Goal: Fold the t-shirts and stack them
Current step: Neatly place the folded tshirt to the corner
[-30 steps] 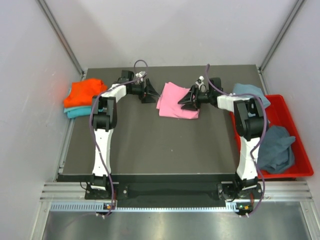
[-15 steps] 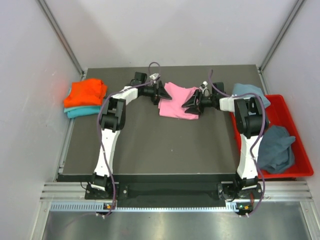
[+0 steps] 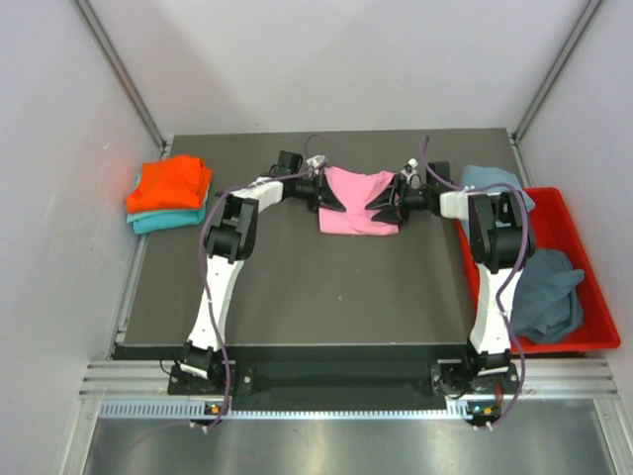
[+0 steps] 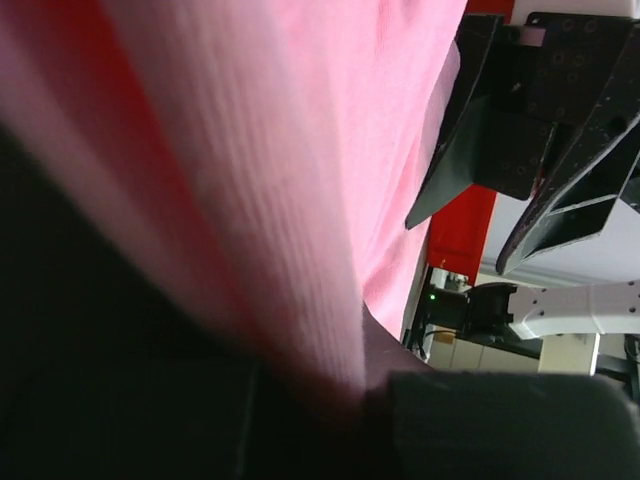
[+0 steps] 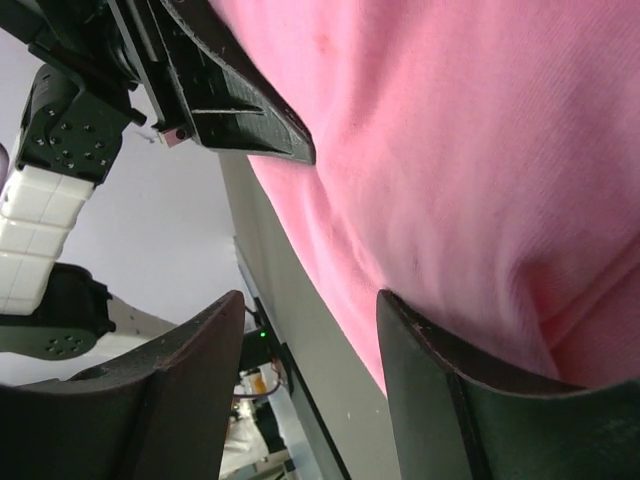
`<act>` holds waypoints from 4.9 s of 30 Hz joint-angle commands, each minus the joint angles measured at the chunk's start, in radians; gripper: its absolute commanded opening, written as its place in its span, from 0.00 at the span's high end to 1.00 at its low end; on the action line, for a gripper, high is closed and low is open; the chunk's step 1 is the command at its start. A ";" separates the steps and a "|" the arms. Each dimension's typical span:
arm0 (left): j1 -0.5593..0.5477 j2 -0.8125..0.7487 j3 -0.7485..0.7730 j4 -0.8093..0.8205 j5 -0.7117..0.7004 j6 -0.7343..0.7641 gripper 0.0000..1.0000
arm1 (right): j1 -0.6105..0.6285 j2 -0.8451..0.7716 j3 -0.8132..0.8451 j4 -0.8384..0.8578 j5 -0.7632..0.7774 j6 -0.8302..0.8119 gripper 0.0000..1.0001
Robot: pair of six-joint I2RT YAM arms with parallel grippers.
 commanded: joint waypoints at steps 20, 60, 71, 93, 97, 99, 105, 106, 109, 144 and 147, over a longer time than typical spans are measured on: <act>0.250 -0.356 0.216 -0.942 -0.424 0.775 1.00 | -0.016 -0.400 0.146 -0.417 0.391 -0.613 0.20; 0.494 -0.550 0.475 -0.939 -1.110 1.066 1.00 | -0.016 -0.495 -0.013 -0.379 0.382 -0.607 0.18; 0.524 -0.537 0.288 -0.758 -1.382 1.080 1.00 | -0.036 -0.532 -0.059 -0.379 0.384 -0.612 0.18; 0.565 -0.213 0.332 -0.529 -1.679 1.105 0.81 | -0.157 -0.627 -0.165 -0.369 0.372 -0.587 0.17; 0.565 -0.274 0.302 -0.517 -1.647 0.998 0.37 | -0.167 -0.636 -0.174 -0.366 0.370 -0.584 0.16; 0.559 -0.314 0.312 -0.531 -1.626 0.940 0.33 | -0.172 -0.638 -0.174 -0.366 0.368 -0.583 0.16; 0.502 -0.438 0.345 -0.549 -1.466 0.864 0.26 | -0.181 -0.635 -0.158 -0.368 0.390 -0.581 0.16; 0.490 -0.454 0.349 -0.543 -1.443 0.847 0.26 | -0.184 -0.635 -0.153 -0.371 0.396 -0.586 0.16; 0.475 -0.515 0.340 -0.509 -1.316 0.780 0.25 | -0.189 -0.630 -0.135 -0.379 0.421 -0.601 0.16; 0.195 -1.087 -0.623 -0.187 -0.903 0.388 0.01 | -0.214 -0.827 -0.142 -0.725 1.047 -0.675 0.00; 0.195 -1.121 -0.655 -0.187 -0.923 0.411 0.01 | -0.214 -0.865 -0.170 -0.722 1.043 -0.673 0.00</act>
